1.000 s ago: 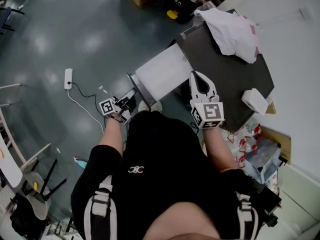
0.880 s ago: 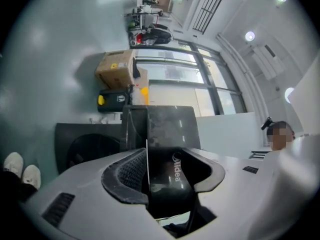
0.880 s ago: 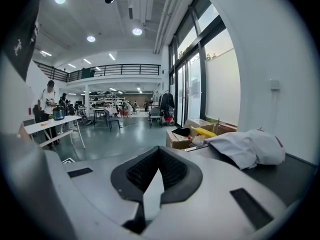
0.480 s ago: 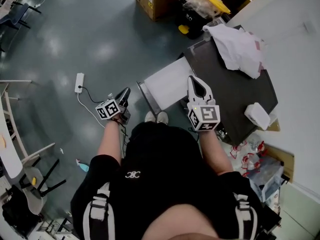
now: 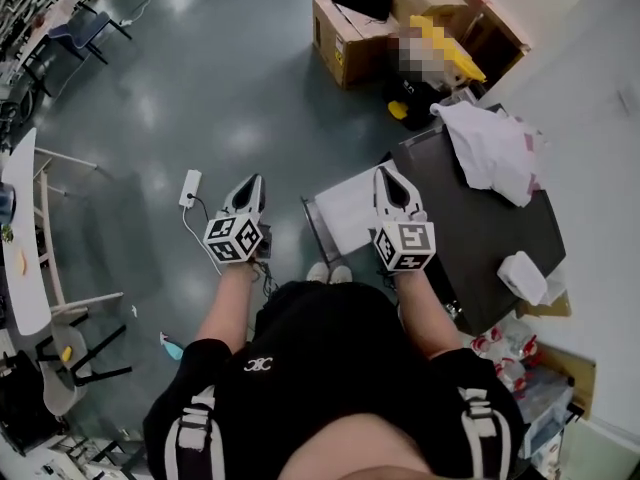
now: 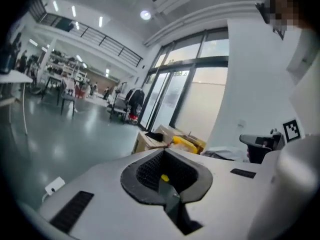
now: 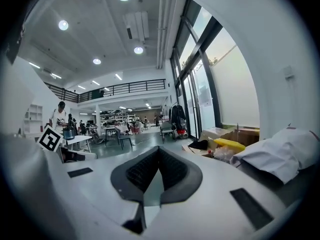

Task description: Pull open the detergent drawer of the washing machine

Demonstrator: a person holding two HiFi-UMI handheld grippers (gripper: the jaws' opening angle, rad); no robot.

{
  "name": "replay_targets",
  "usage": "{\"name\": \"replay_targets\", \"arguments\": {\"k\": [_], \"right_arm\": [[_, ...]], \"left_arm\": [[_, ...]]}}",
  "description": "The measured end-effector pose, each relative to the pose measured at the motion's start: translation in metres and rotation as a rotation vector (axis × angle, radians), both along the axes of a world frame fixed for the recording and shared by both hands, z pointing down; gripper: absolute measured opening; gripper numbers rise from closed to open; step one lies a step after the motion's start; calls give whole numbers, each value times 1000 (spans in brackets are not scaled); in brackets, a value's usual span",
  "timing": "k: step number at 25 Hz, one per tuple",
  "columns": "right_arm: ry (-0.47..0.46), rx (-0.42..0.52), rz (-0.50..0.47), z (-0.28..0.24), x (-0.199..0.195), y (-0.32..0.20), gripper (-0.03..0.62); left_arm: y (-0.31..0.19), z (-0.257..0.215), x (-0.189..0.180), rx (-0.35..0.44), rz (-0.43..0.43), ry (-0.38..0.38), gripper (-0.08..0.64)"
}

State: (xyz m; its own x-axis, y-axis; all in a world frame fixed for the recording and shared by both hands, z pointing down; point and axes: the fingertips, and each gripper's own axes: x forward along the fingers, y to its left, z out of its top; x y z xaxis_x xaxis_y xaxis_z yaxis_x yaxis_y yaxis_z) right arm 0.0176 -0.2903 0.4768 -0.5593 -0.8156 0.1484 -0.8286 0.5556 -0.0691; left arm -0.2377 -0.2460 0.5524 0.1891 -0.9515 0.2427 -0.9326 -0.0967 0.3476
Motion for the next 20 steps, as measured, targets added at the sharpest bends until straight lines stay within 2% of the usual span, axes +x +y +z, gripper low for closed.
{"name": "replay_targets", "arguments": {"k": [4, 7, 13, 17, 20], "right_arm": [[-36, 42, -21, -19, -12, -4, 2], [-46, 82, -35, -35, -20, 0, 2], [-62, 123, -50, -56, -21, 5, 2], [-69, 130, -48, -61, -19, 6, 2], [-62, 131, -48, -60, -19, 8, 2]], "left_arm": [[2, -64, 10, 80, -3, -178, 2], [9, -108, 17, 143, -20, -276, 2], [19, -156, 40, 247, -12, -307, 2], [20, -158, 48, 251, -8, -349, 2], [20, -152, 49, 235, -12, -341, 2]]}}
